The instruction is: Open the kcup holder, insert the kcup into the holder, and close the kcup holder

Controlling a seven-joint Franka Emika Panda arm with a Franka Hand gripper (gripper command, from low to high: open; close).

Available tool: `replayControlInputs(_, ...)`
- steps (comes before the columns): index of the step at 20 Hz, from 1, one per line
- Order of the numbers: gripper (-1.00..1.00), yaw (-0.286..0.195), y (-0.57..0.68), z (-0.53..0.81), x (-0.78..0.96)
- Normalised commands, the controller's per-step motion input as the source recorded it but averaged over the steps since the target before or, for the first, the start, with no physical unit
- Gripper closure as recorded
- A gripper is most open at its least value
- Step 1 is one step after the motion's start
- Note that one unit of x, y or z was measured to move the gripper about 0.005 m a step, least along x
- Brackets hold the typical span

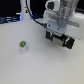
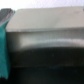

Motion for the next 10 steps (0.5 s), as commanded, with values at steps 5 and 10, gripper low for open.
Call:
replayControlInputs(5, -1.0, -0.073, -0.18, 0.36, 0.18)
replayControlInputs(10, -1.0, -0.157, -0.44, 0.38, -0.01)
